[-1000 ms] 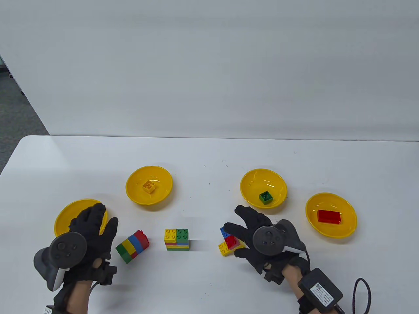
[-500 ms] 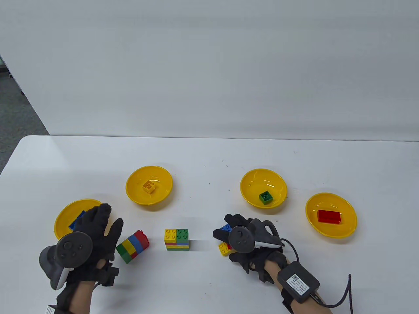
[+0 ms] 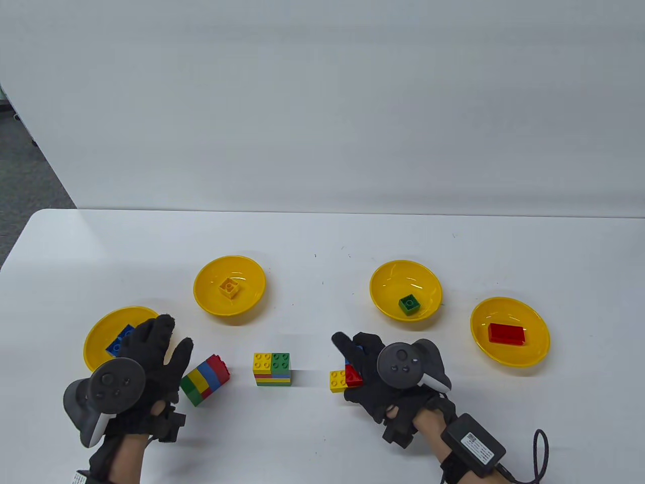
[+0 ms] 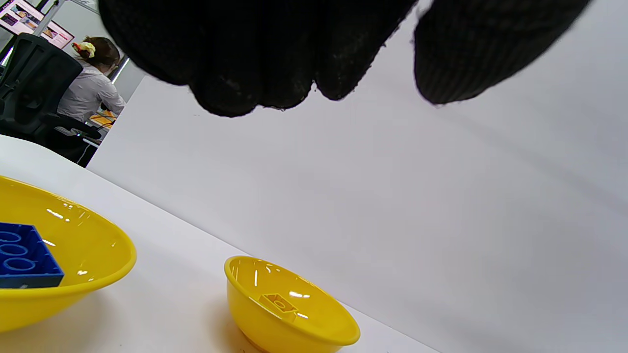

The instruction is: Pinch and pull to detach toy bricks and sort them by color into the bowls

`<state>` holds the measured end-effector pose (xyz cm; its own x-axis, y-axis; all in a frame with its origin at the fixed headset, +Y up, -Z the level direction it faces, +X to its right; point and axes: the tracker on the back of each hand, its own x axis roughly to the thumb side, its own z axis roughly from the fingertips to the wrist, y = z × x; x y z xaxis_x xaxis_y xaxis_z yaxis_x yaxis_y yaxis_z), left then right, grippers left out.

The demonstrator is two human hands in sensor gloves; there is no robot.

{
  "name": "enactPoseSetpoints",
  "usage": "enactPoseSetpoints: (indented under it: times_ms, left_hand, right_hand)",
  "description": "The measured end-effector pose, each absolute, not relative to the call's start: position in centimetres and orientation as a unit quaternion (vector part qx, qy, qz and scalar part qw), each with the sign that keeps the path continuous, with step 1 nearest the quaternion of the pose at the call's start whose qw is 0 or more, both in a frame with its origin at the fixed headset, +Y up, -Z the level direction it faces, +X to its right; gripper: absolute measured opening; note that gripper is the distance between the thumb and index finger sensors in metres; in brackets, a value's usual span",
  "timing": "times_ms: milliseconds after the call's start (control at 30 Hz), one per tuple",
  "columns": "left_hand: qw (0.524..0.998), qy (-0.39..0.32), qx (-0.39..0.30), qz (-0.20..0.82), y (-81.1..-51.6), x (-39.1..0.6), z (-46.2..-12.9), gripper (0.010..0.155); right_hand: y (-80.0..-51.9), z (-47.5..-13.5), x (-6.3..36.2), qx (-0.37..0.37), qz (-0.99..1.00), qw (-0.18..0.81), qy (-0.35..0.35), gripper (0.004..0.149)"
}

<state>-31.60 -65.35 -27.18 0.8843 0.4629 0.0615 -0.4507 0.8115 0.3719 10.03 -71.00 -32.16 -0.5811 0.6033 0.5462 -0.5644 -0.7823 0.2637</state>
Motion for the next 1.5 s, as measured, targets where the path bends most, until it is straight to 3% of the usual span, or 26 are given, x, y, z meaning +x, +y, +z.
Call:
enactPoseSetpoints:
  times_ms: [233,600,733,833,933,1200,1400,1500]
  left_hand:
    - [0.95,-0.048,0.185,0.245,-64.9,-28.7,-26.7,0.064]
    - [0.95,-0.183,0.167,0.191,-64.9,-21.7,-24.8,0.064]
    - [0.938,-0.23,0.15,0.212,-65.2,-19.5,-24.1,0.063]
    - [0.908,-0.286,0.119,0.283,-65.3,-18.0,-23.6,0.06]
    - [0.87,-0.36,0.093,0.324,-64.9,-16.3,-22.6,0.06]
    - [0.872,-0.435,0.122,0.187,-64.6,-13.3,-20.3,0.075]
    - [0.862,-0.451,0.163,0.164,-64.7,-12.9,-19.7,0.066]
    - [0.861,-0.456,0.192,0.116,-65.0,-12.6,-19.3,0.071]
  right_hand:
    - [-68.3,-28.5,10.6,0.327,0.873,0.363,0.001,0.095]
    - [-67.1,-25.2,10.9,0.343,0.829,0.439,-0.039,0.093]
    - [-67.3,-24.9,10.5,0.352,0.829,0.436,0.009,0.1]
    - [-67.3,-24.6,10.2,0.375,0.801,0.467,0.027,0.108]
    - [-67.4,-24.4,9.7,0.398,0.754,0.515,0.09,0.113]
    - [-68.1,-24.1,8.3,0.433,0.729,0.507,0.156,0.112]
    - [-68.0,-23.7,7.9,0.438,0.762,0.456,0.14,0.114]
    - [-67.6,-23.5,7.9,0.435,0.788,0.419,0.123,0.117]
